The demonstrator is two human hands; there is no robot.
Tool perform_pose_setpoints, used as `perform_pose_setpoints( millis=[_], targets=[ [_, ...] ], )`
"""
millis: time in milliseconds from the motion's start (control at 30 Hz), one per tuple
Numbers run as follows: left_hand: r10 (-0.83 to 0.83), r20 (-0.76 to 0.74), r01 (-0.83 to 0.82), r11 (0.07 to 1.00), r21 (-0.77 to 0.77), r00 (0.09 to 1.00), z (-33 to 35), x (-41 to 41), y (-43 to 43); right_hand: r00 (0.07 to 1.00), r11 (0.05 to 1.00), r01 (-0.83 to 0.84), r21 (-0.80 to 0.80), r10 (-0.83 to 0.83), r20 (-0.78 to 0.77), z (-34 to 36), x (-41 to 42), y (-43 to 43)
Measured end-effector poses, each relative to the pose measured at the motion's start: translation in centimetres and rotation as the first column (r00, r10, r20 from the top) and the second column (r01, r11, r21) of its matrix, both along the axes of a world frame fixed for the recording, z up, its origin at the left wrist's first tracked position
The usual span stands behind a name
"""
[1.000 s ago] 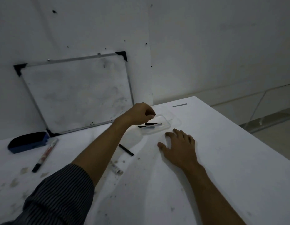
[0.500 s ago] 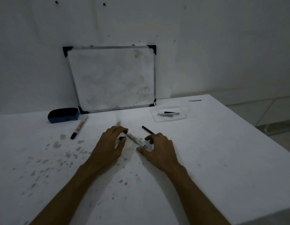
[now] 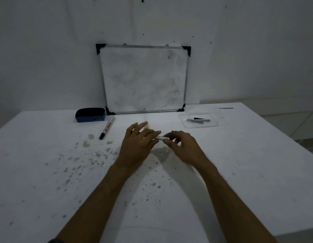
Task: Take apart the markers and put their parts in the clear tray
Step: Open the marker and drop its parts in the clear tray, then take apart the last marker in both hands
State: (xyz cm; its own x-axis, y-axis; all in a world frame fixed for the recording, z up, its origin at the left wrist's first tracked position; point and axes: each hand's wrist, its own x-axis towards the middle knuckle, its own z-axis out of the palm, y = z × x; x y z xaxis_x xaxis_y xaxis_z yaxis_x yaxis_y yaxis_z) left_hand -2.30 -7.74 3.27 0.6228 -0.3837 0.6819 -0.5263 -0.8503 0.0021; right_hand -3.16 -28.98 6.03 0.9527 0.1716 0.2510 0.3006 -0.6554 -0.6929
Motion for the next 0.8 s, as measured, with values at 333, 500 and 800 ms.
perform_pose_setpoints(
  millis=[333, 500, 800],
  targets=[
    [-0.017, -0.237, -0.048, 0.963, -0.266, 0.971, -1.4, 0.5, 1.2, 0.946, 0.958, 0.273, 0.089, -0.284, 0.155, -2.7, 2.3, -0.4],
    [-0.094, -0.359, -0.045, 0.932, -0.359, 0.928, -1.7, 1.3, 1.0, 0.840, 0.841, 0.540, 0.035, -0.541, 0.048, -3.7, 3.1, -1.8],
    [-0.190, -0.430, -0.119, 0.794, -0.596, 0.883, -0.7, 0.3, 1.3, 0.932, 0.902, 0.361, 0.236, -0.350, -0.091, -2.5, 2.8, -0.7]
  ],
)
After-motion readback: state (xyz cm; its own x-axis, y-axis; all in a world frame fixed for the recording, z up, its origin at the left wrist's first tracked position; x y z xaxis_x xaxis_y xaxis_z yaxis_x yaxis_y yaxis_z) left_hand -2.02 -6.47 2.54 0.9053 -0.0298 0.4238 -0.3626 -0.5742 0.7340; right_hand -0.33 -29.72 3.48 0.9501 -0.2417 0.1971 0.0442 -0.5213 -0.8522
